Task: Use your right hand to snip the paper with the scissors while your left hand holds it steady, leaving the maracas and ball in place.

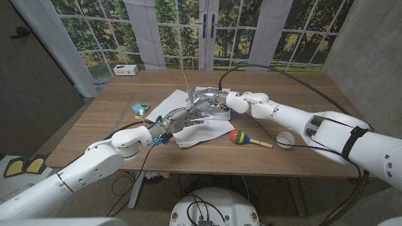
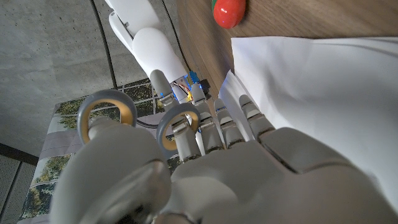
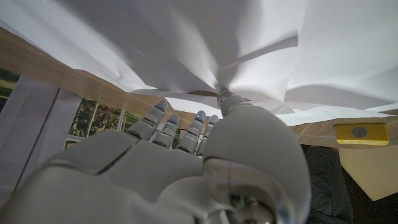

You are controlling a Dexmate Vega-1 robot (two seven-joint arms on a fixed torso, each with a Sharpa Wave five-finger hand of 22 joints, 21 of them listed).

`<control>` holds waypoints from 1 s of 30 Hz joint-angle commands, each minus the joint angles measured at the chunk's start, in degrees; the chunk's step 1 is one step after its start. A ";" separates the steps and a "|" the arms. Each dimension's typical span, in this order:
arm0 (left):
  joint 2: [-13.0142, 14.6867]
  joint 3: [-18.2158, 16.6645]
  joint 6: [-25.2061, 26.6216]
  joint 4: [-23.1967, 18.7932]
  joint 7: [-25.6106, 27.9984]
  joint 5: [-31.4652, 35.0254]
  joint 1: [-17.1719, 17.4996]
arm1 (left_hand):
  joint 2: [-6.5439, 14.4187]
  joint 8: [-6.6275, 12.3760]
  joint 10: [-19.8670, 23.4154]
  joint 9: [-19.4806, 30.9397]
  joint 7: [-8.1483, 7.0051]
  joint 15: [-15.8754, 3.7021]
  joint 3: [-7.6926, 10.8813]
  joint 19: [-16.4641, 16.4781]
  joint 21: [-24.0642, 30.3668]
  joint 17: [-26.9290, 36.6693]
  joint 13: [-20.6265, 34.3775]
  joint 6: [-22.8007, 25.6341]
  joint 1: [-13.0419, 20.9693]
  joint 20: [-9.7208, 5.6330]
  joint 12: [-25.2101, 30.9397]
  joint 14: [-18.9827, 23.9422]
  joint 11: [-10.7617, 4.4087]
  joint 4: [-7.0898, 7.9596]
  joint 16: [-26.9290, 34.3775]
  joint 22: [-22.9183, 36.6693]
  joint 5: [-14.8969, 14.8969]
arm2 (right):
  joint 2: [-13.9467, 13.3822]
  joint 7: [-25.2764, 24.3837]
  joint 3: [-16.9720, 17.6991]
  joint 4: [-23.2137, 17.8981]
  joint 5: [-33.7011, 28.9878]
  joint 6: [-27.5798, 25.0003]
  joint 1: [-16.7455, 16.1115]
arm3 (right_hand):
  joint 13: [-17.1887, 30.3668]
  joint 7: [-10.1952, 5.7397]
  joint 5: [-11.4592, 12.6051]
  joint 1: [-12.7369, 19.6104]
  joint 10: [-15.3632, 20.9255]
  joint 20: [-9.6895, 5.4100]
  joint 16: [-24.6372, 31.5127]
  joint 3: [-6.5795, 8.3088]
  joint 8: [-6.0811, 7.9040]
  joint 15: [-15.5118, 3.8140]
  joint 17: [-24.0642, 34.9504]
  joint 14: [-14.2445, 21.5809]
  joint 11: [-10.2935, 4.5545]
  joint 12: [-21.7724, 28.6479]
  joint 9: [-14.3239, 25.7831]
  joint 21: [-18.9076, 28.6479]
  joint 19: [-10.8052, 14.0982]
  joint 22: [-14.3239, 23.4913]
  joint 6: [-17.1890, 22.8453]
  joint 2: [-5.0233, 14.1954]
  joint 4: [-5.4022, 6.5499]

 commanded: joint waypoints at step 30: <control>-0.06 -0.16 -0.40 -0.03 0.21 -0.07 0.56 | 0.05 0.02 8.13 0.14 1.28 -2.48 -0.22 0.11 -0.21 -0.03 0.30 -0.39 0.45 -0.61 -0.12 0.52 -7.29 0.69 -0.13 0.09 -0.04 | 1.52 -5.52 -0.23 5.18 2.26 4.11 -0.03 | 3.20 0.02 0.00 -2.15 17.67 -5.59 5.97 1.75 2.81 -11.08 0.93 9.24 0.18 4.22 0.62 1.38 7.40 0.41 20.42 -0.25 1.80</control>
